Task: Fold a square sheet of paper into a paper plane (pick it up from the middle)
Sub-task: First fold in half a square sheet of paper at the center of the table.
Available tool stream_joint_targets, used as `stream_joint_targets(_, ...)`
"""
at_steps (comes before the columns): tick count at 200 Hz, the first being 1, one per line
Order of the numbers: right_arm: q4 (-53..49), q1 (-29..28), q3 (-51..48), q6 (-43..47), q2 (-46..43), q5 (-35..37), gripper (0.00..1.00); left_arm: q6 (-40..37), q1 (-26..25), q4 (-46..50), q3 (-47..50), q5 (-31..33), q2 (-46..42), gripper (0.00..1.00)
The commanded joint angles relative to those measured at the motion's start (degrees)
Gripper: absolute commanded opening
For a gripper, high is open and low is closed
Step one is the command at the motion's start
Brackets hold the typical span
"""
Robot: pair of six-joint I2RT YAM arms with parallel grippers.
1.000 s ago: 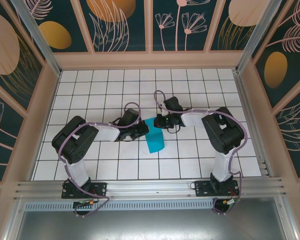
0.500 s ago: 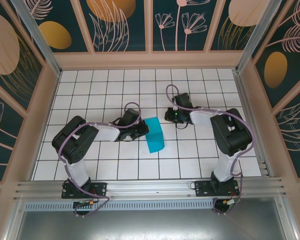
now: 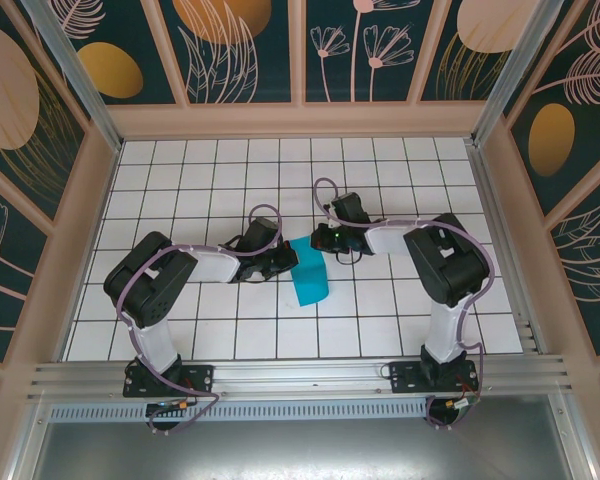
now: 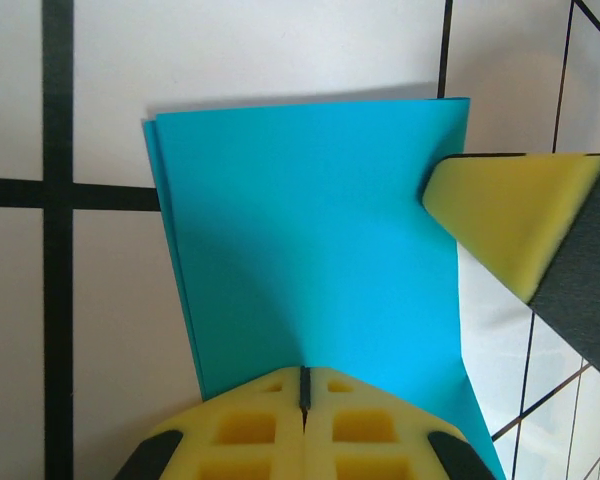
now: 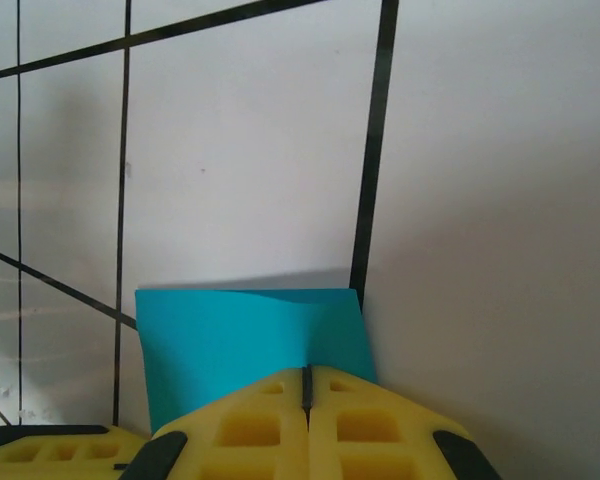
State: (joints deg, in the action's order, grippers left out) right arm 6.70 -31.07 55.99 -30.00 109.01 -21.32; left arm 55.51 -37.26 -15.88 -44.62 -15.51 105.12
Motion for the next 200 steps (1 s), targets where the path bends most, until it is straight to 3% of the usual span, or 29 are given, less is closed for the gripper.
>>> stream_joint_targets(1,2.3,1.0,0.8,-1.3,1.3,2.1,0.00,-2.2,0.3,18.8,5.2,9.8,8.3,0.00)
stream_joint_targets(46,0.7,4.6,1.8,-4.4,2.1,9.4,0.00,-2.3,0.3,18.3,5.9,9.8,8.3,0.00)
stream_joint_targets(80,0.3,6.4,1.7,-5.1,-3.2,10.4,0.00,-2.2,0.3,18.2,5.8,9.9,7.9,0.00)
stream_joint_targets(139,-5.5,2.2,-4.4,-1.5,-12.8,-3.3,0.00,-2.2,0.3,18.1,5.2,9.9,8.3,0.00)
stream_joint_targets(200,-8.1,0.0,-7.2,-0.5,-10.3,-10.0,0.00,-2.1,0.2,17.6,4.8,10.1,8.6,0.00)
